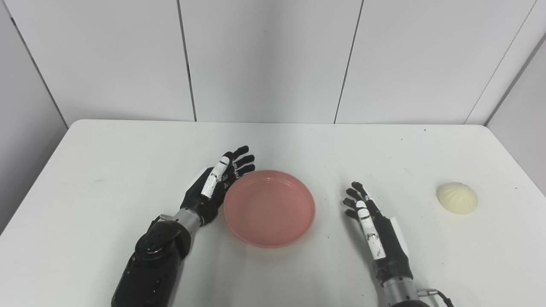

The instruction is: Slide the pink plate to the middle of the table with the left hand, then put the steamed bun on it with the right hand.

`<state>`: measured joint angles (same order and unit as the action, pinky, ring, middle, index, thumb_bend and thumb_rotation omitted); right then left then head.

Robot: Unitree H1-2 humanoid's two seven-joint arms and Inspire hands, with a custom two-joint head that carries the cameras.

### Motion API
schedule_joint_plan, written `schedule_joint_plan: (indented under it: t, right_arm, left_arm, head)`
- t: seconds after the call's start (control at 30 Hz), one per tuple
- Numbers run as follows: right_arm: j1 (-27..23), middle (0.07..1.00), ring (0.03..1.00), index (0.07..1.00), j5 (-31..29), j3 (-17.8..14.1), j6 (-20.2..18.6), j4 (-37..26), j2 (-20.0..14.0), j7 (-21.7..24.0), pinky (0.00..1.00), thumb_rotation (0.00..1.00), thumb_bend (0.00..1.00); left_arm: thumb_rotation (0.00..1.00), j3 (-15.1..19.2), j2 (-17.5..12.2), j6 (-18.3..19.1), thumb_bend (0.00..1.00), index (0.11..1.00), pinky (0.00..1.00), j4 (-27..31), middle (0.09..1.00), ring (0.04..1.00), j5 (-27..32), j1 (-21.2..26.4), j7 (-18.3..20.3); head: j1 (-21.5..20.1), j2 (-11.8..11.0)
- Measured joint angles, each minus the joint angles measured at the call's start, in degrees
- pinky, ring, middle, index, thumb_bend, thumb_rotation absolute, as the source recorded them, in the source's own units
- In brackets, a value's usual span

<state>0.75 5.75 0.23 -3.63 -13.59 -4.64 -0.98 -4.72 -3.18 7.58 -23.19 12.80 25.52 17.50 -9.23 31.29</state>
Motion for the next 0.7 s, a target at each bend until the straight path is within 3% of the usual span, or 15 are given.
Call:
schedule_joint_plan:
  t: [0.13, 0.3, 0.33, 0.5, 0.7]
  right_arm:
    - [-2.62, 0.844, 0.756, 0.897, 6.36, -0.21, -0.21, -4.55, -1.86, -0.41, 0.66, 0.9, 0.53]
    - [-6.51, 0.833, 0.716, 0.889, 15.6, -0.94, -0.39, -6.78, -3.76, -2.01, 0.57, 0.78, 0.59]
    - [-6.94, 0.831, 0.722, 0.885, 17.18, -1.11, -0.55, -6.8, -4.07, -2.12, 0.59, 0.73, 0.65]
    - [-9.36, 0.784, 0.67, 0.872, 25.22, -1.84, -5.36, -8.5, -5.59, -1.89, 0.51, 0.58, 0.73]
    - [-13.46, 0.788, 0.619, 0.834, 33.07, -2.18, -7.75, -12.17, -8.32, -0.07, 0.47, 0.39, 0.74]
  left_arm:
    - [1.0, 0.07, -0.26, -0.2, 0.43, 0.888, 0.9, -0.21, 0.904, 0.901, 0.0, 0.01, 0.41]
    - [1.0, 0.21, -0.47, -1.91, 0.42, 0.882, 0.89, -1.64, 0.897, 0.89, 0.04, 0.38, 1.32]
    - [1.0, 0.34, -0.54, -1.99, 0.42, 0.882, 0.89, -1.92, 0.897, 0.889, 0.04, 0.56, 1.6]
    - [1.0, 0.7, -1.32, -2.56, 0.43, 0.874, 0.88, -2.53, 0.887, 0.877, 0.44, 0.69, 2.63]
    - [1.0, 1.37, -2.44, -4.39, 0.43, 0.866, 0.87, -4.33, 0.879, 0.872, 0.73, 1.19, 4.3]
  head:
    - [-1.32, -0.18]
    - [-3.08, -0.7]
    - [-3.42, -0.7]
    - [-6.14, -1.05]
    - [-9.23, -1.23]
